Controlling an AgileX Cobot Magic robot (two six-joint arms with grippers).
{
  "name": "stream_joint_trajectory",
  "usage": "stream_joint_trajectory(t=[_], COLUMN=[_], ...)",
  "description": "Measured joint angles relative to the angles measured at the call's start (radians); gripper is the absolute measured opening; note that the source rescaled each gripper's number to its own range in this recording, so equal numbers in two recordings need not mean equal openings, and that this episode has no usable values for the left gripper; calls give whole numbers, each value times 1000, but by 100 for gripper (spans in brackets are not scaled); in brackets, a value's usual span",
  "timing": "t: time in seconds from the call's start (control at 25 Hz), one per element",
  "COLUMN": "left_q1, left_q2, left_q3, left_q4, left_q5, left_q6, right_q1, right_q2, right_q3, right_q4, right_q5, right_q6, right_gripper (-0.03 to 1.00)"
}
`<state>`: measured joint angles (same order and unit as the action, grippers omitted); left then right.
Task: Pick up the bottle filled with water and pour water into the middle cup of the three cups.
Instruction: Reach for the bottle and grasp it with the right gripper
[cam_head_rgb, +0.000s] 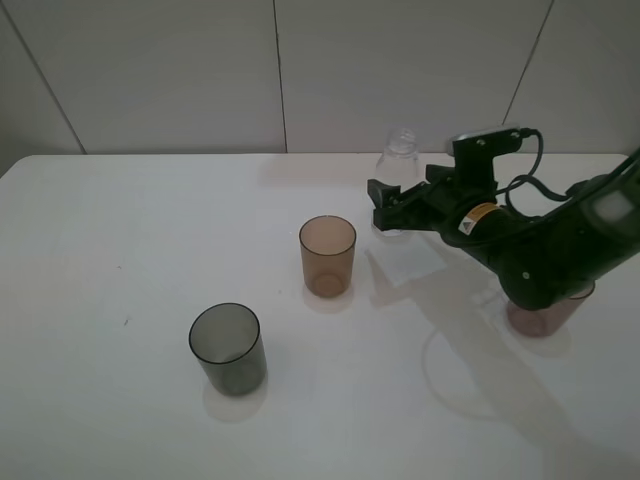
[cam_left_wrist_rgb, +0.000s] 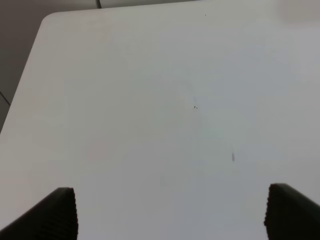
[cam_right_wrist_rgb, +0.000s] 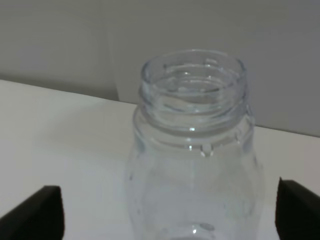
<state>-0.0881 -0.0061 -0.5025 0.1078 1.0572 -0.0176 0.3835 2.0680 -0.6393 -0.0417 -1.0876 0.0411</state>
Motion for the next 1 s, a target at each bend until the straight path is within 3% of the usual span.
stream_joint_trajectory(t=[0.92, 1.0], left_q1=[0, 0], left_q2=[0, 0], left_q3=[0, 0], left_q4=[0, 0], left_q5=[0, 0], left_q6=[0, 0], right_q1=[-22, -22], right_q2=[208, 210], right_q3=[-216, -223], right_q4=[42, 42], right_q5=[55, 58], right_q6=[0, 0], right_gripper=[95, 89])
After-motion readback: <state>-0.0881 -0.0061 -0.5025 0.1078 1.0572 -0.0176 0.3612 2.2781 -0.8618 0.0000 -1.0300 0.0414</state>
